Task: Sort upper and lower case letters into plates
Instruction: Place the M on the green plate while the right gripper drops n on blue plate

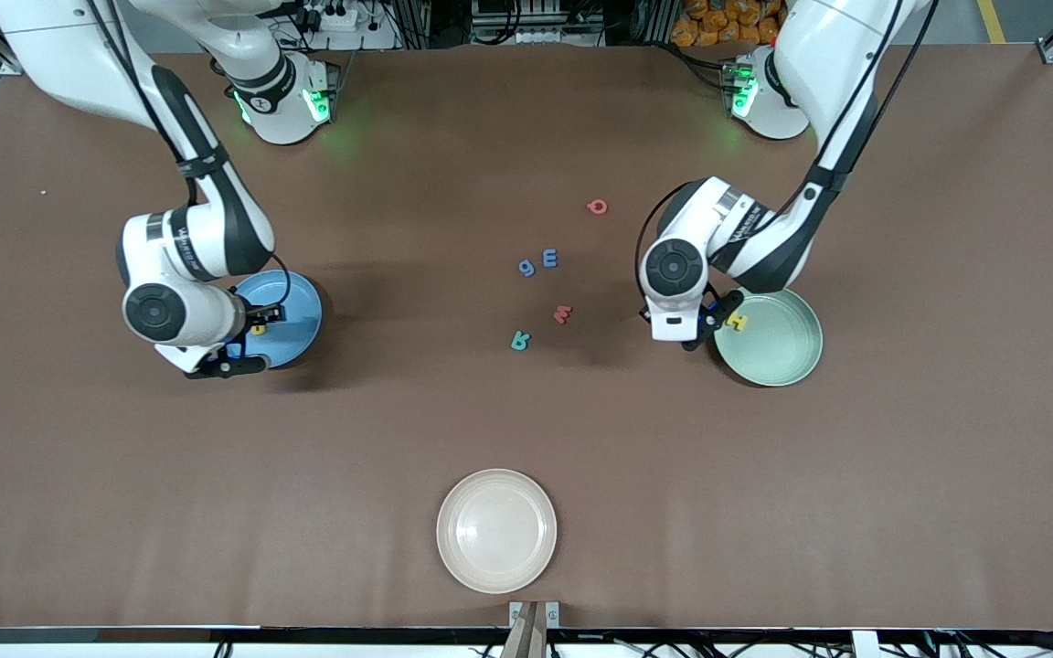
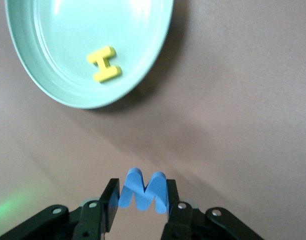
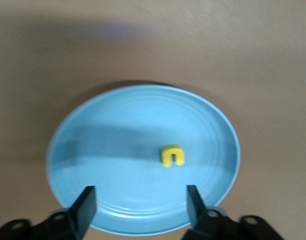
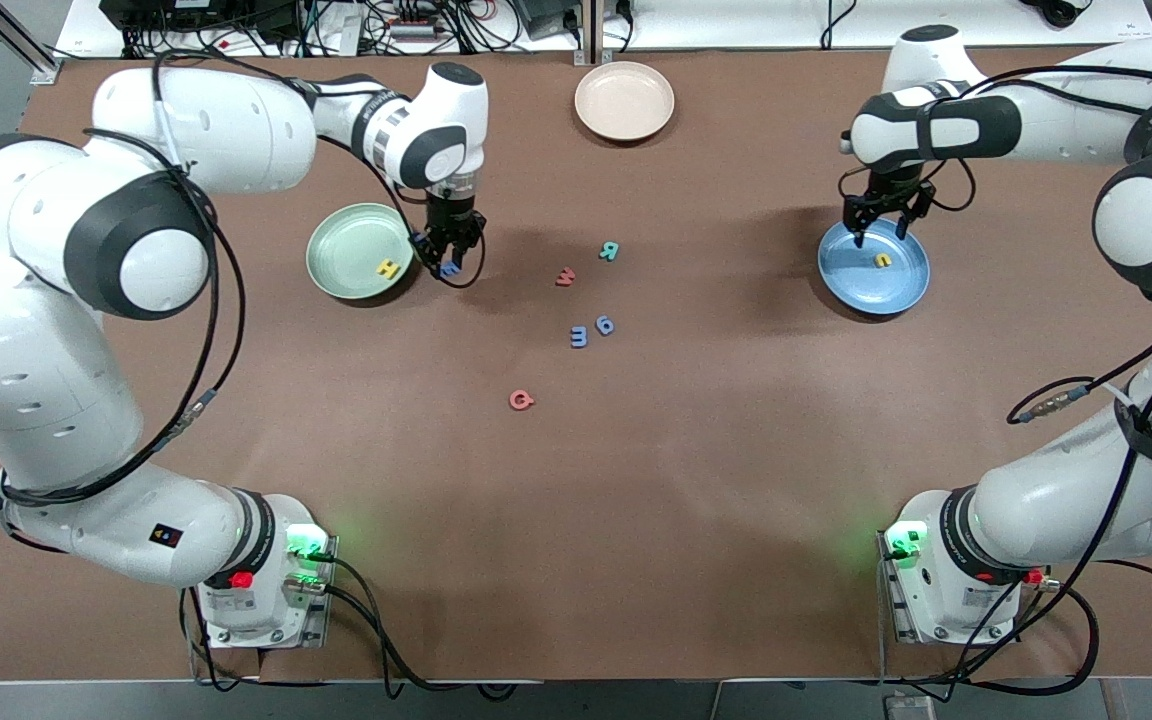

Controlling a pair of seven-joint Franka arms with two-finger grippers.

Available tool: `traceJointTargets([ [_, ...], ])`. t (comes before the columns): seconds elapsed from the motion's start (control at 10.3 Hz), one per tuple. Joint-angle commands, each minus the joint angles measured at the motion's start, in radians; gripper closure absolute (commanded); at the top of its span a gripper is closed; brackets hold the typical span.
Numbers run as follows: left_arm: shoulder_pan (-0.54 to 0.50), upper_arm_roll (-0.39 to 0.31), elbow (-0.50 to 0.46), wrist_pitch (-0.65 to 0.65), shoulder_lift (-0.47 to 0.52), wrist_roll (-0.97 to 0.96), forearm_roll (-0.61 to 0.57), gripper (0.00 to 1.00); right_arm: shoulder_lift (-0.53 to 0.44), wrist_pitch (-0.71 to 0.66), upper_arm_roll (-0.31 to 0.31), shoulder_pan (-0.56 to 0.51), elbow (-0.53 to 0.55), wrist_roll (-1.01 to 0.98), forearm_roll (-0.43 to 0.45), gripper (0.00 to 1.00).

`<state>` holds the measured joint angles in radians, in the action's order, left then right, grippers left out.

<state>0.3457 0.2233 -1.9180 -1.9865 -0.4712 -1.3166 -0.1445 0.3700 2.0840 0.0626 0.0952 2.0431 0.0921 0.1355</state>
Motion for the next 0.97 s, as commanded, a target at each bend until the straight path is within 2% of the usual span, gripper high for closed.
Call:
traceJointTargets([
  [0.0, -0.045, 0.008, -0.032, 0.063, 0.051, 0.179, -0.021, 0.85, -0.052, -0.039, 0.006, 0.098, -0.043, 0.032, -0.014, 0.00],
  [0.19, -0.068, 0.005, -0.065, 0.067, 0.075, 0.291, -0.032, 0.85, -0.083, -0.041, 0.061, 0.138, -0.066, 0.154, -0.014, 0.00],
  [0.29, -0.070, 0.007, -0.076, 0.067, 0.075, 0.319, -0.077, 0.85, -0.101, -0.041, 0.077, 0.161, -0.073, 0.196, -0.016, 0.00],
  [0.48, -0.092, 0.007, -0.105, 0.060, 0.074, 0.339, -0.160, 0.85, -0.124, -0.050, 0.082, 0.196, -0.101, 0.210, -0.034, 0.00],
  [0.68, -0.135, 0.007, -0.125, 0.046, 0.086, 0.451, -0.168, 0.85, -0.135, -0.134, 0.080, 0.199, -0.160, 0.210, -0.109, 0.00],
  [0.87, -0.160, 0.007, -0.159, -0.024, 0.086, 0.473, -0.217, 0.85, -0.135, -0.151, 0.080, 0.212, -0.202, 0.204, -0.108, 0.00],
])
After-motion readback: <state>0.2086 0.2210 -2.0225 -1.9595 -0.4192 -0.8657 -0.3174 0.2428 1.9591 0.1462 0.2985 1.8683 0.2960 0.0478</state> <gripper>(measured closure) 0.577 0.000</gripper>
